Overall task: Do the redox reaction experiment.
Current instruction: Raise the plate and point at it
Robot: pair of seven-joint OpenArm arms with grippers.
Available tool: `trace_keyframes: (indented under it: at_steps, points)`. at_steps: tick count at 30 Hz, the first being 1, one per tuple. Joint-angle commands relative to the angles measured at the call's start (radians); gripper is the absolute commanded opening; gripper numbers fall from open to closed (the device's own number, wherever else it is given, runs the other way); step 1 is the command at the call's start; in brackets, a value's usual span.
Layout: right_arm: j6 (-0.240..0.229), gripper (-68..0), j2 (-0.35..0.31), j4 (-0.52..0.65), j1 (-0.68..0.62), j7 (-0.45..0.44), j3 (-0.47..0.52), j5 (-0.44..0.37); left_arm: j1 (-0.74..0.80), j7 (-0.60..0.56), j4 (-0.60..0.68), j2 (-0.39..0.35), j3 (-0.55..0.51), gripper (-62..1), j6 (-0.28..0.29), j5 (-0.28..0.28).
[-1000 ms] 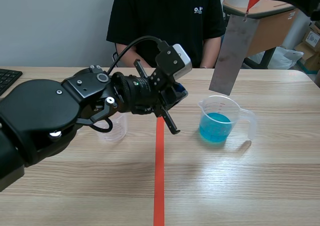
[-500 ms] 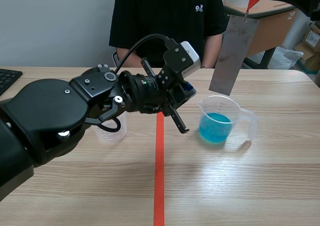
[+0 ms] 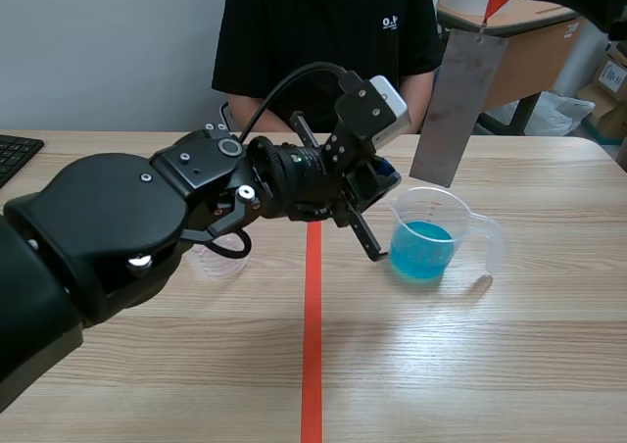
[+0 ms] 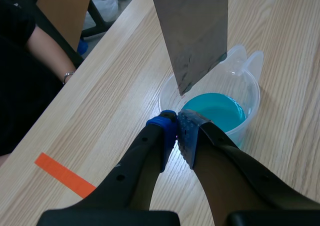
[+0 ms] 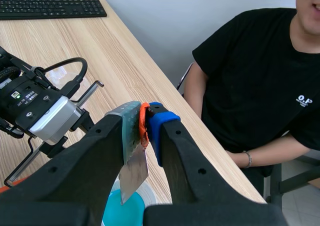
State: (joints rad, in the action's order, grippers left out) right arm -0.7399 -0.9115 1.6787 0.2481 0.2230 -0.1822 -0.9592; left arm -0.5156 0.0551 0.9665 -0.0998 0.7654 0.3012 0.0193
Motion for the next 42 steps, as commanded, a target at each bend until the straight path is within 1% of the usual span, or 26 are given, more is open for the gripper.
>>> trace_keyframes:
  at_steps: [1,21,24,26,28,31,34,36,39,42]
  points:
    - [-0.006,-65.8,-0.016,0.009,0.012,-0.011,0.024,-0.018,-0.020,-0.014,0.026,0.016,-0.001,-56.0,0.002,0.006]
    - [-0.006,-65.8,-0.016,0.009,0.012,-0.011,0.024,-0.018,-0.019,-0.014,0.026,0.013,-0.001,-56.0,0.001,0.006]
    - [-0.006,-65.8,-0.016,0.009,0.012,-0.011,0.024,-0.018,-0.019,-0.013,0.028,-0.001,-0.001,-56.0,0.001,0.006]
    - [-0.006,-65.8,-0.016,0.009,0.012,-0.011,0.024,-0.018,-0.016,-0.014,0.041,-0.024,-0.001,-56.0,0.001,0.006]
    - [-0.006,-65.8,-0.016,0.009,0.012,-0.011,0.024,-0.018,-0.005,-0.013,0.071,-0.061,-0.001,-56.0,0.000,0.014]
    - [-0.006,-65.8,-0.016,0.009,0.012,-0.011,0.024,-0.018,0.032,-0.013,0.153,-0.140,-0.004,-56.0,-0.015,0.023]
    - [-0.006,-65.8,-0.016,0.009,0.012,-0.011,0.024,-0.018,0.090,-0.013,0.251,-0.243,-0.008,-56.0,-0.048,0.045]
    - [-0.006,-65.8,-0.016,0.009,0.012,-0.011,0.024,-0.018,0.143,-0.014,0.315,-0.318,-0.022,-56.0,-0.064,0.048]
    - [-0.006,-65.8,-0.016,0.009,0.012,-0.011,0.024,-0.018,0.244,-0.013,0.402,-0.426,-0.063,-56.0,-0.114,0.048]
    - [-0.006,-65.8,-0.016,0.009,0.012,-0.011,0.024,-0.018,0.370,-0.013,0.480,-0.525,-0.126,-56.0,-0.172,0.048]
